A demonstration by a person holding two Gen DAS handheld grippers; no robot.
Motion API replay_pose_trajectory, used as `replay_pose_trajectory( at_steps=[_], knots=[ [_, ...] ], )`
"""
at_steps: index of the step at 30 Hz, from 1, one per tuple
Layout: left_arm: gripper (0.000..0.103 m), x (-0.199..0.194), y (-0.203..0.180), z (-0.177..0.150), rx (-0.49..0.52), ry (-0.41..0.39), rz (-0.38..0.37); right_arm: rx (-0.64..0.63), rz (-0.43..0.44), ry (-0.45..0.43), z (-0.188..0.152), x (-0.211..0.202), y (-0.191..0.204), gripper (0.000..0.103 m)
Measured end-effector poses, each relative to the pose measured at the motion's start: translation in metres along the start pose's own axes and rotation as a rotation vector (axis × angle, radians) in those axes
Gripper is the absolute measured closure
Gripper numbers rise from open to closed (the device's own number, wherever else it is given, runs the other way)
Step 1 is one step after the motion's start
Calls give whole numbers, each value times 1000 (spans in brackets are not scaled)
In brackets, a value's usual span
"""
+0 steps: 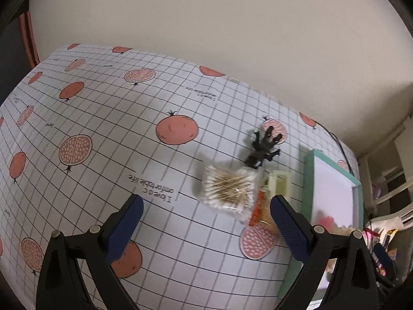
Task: Organize objects
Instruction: 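Withdraw both tools from the tray toward the cotton-swab pack and snack bar, then grasp the cotton-swab pack with the left tool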
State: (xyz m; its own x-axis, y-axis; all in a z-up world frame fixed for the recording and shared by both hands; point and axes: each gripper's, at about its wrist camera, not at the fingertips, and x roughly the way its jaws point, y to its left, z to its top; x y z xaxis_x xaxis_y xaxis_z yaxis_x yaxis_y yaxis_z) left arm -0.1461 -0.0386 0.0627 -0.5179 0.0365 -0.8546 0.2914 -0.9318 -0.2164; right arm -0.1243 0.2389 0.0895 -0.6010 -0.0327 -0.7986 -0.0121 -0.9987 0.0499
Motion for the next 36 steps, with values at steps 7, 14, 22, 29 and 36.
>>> replay_pose_trajectory(
  at_steps=[7, 14, 22, 29, 36],
  knots=[
    [4, 24, 5, 1, -33, 40, -10, -65, 44, 30, 13, 21, 33, 0],
    [4, 51, -7, 10, 17, 66, 2, -92, 76, 47, 17, 38, 49, 0],
    [4, 85, -29, 17, 96, 115, 7, -105, 96, 79, 15, 57, 51, 0],
    [4, 109, -36, 13, 148, 155, 44, -123, 74, 94, 11, 68, 51, 0],
    [5, 111, -39, 7, 231, 165, 96, -130, 67, 107, 8, 76, 54, 0]
  ],
)
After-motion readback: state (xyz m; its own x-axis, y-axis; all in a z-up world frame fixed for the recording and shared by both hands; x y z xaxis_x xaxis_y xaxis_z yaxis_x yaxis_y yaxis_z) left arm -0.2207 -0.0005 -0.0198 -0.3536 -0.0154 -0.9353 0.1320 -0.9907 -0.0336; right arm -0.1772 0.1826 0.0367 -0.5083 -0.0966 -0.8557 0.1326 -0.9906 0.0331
